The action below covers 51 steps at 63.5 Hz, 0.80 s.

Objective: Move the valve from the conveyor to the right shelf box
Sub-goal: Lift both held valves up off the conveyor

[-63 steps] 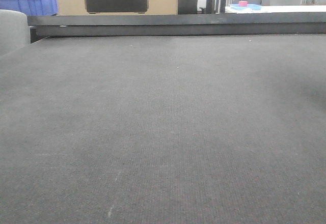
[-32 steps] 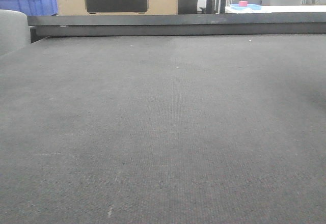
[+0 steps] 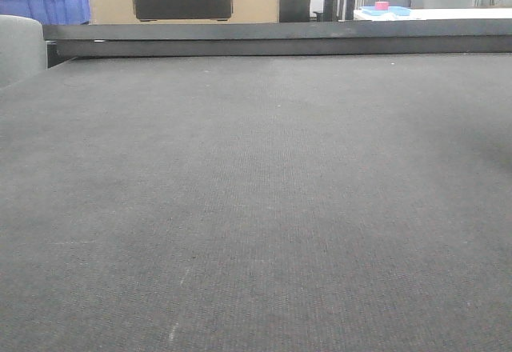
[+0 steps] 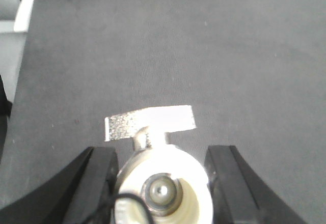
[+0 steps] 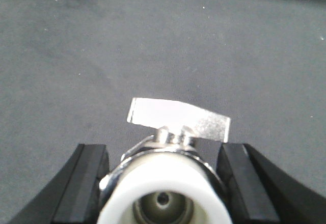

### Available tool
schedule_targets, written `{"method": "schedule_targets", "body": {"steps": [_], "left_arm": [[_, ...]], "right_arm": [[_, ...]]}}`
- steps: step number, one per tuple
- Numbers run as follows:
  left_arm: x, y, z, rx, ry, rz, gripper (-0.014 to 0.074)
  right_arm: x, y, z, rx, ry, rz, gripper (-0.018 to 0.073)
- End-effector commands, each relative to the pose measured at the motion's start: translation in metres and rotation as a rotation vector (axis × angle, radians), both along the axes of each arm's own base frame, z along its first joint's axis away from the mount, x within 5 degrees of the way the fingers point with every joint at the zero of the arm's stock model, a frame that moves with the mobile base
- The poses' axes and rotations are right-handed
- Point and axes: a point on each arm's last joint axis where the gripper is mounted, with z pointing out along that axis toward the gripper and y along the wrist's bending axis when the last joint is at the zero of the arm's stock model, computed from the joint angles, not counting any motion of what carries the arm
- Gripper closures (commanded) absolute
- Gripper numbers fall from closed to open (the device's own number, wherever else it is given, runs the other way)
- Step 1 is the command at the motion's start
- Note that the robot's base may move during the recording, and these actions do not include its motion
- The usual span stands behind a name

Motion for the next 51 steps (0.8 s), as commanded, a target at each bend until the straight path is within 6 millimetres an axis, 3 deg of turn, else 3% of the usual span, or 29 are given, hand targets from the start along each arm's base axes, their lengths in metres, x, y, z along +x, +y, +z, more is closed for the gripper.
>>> {"method": "schedule_targets", "body": {"steps": [1, 51], "left_arm": [[-0.001, -0.001, 0.010, -0.013, -0.090, 0.001, 0.0707], [0.007, 0.000, 0.029, -0.016, -0.320, 0.014, 0.0707]], "right_arm": [[-0.003, -0.001, 0.014, 0.014, -0.099, -0.013, 0.0713], [-0.003, -0.001, 0.014, 0.014, -0.099, -0.013, 0.0713]]}}
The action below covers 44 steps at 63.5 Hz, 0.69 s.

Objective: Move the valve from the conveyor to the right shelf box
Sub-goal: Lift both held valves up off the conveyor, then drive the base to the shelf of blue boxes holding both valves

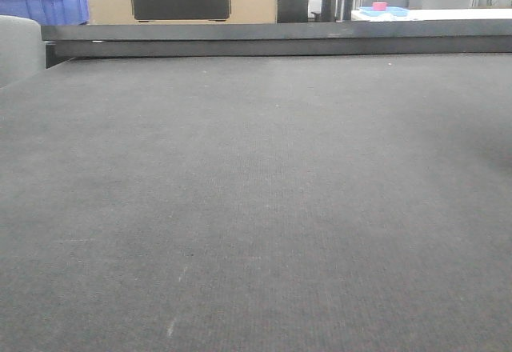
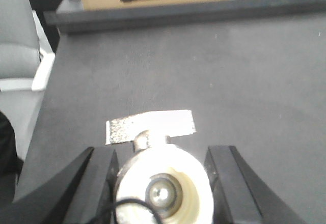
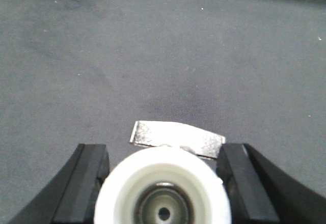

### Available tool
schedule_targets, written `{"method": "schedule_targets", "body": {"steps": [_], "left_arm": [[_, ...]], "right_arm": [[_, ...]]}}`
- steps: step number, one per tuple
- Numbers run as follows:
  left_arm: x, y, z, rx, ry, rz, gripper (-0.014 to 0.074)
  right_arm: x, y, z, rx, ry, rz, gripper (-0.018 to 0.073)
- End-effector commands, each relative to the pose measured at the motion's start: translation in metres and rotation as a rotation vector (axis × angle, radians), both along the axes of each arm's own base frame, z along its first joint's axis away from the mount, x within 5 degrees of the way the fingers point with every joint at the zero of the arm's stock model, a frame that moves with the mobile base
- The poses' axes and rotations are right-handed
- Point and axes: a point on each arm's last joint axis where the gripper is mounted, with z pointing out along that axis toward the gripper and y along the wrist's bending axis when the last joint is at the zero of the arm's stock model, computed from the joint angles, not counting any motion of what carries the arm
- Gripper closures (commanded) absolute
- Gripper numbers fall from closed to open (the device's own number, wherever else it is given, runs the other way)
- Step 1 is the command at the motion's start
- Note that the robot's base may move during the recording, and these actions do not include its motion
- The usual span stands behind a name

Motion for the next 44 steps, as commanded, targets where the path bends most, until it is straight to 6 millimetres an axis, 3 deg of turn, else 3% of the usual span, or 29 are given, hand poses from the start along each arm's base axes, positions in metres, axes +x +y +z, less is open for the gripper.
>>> {"method": "schedule_targets", "body": {"steps": [1, 44], "left_arm": [[-0.0025, -0.0009, 0.0124, -0.012, -0.110, 0.000, 0.0707], [-0.0017, -0.0008, 0.0151, -0.013, -0.140, 0.002, 0.0707]], "right_arm": [[-0.0033, -0.0008, 0.0137, 0.014, -0.099, -0.013, 0.0713], [-0.0026, -0.0008, 0.0137, 0.015, -0.101, -0.014, 0.0713]]}}
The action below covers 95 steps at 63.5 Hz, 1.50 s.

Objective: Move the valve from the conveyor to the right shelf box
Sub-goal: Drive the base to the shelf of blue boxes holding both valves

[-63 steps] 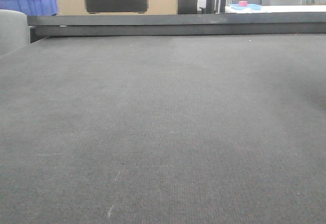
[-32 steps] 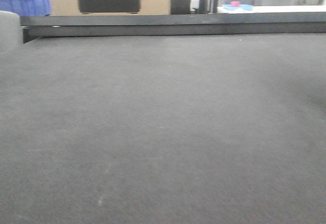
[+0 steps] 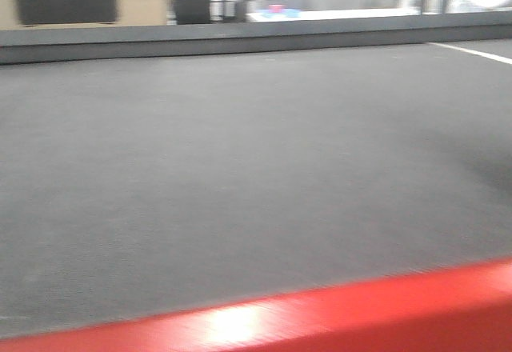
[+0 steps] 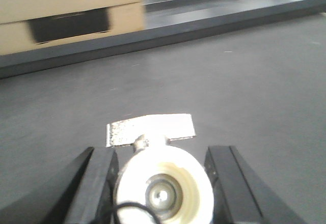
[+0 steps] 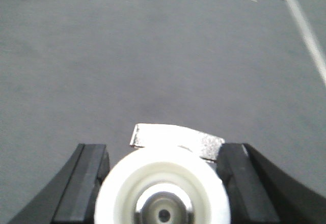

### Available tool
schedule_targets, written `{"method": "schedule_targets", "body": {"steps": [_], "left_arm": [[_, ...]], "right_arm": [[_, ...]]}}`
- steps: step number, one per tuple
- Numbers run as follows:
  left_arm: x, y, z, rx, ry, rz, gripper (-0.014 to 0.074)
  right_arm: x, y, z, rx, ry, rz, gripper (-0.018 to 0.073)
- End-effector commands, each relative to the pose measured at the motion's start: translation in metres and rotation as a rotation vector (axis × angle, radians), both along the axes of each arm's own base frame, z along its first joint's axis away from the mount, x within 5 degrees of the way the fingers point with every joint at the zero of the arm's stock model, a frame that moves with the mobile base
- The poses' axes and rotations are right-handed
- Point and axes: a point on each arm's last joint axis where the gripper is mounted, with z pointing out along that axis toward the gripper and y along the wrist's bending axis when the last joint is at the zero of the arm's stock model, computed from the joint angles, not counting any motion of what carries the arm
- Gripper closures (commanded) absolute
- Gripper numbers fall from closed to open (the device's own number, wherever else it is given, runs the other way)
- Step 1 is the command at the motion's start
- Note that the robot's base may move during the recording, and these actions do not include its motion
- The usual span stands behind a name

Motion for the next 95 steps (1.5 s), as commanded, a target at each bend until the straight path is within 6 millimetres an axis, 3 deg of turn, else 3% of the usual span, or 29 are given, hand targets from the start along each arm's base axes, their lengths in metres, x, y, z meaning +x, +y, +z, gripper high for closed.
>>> {"method": "schedule_targets", "body": {"steps": [1, 95], "left_arm": [[-0.0037, -0.0013, 0.0098, -0.015, -0.078, -0.004, 0.0707], [-0.0036, -0.0013, 0.0102, -0.015, -0.082, -0.004, 0.0707]], "right_arm": [[-0.0028, -0.0013, 0.0131, 0.007, -0.095, -0.016, 0.0713], [-0.0028, -0.0013, 0.0131, 0.007, -0.095, -0.016, 0.0713]]}}
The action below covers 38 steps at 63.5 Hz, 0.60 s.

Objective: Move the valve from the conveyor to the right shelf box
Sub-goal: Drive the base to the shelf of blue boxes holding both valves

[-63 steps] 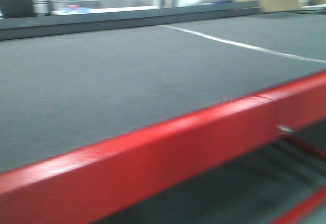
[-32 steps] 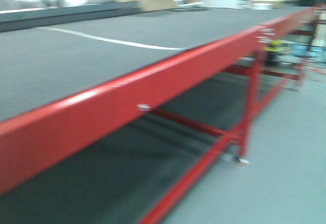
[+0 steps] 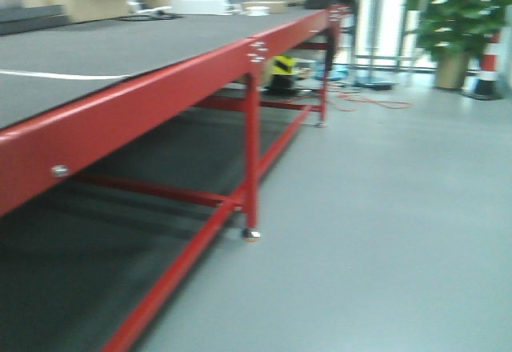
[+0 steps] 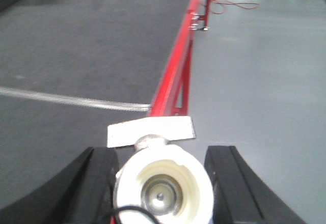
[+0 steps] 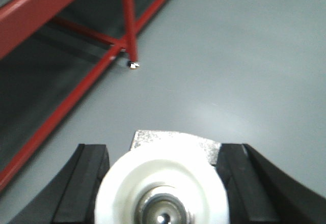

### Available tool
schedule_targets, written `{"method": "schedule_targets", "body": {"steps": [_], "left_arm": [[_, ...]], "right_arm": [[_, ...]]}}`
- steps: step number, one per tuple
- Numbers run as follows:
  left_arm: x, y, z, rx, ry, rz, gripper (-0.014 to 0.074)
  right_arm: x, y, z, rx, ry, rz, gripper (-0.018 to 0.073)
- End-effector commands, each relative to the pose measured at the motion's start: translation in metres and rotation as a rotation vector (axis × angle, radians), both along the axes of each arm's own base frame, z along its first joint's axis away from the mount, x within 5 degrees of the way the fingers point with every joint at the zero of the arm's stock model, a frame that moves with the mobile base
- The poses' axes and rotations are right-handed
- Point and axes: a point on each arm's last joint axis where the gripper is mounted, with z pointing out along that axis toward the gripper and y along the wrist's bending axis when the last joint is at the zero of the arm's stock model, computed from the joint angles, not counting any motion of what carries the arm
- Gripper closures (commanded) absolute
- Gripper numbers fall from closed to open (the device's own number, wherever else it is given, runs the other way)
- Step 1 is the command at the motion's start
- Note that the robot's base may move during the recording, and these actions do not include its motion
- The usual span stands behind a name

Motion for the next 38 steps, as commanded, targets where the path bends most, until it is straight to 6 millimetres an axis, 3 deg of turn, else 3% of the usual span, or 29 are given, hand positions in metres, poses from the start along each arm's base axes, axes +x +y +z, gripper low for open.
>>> {"method": "schedule_targets", "body": {"steps": [1, 38], "left_arm": [[-0.0039, -0.0011, 0.0099, -0.011, -0.077, -0.002, 0.0707], [-0.0039, -0.0011, 0.0099, -0.011, -0.077, -0.002, 0.0707]], "right_arm": [[-0.0028, -0.0012, 0.0132, 0.009, -0.095, -0.015, 0.0713], [-0.0028, -0.0012, 0.0132, 0.009, -0.095, -0.015, 0.0713]]}}
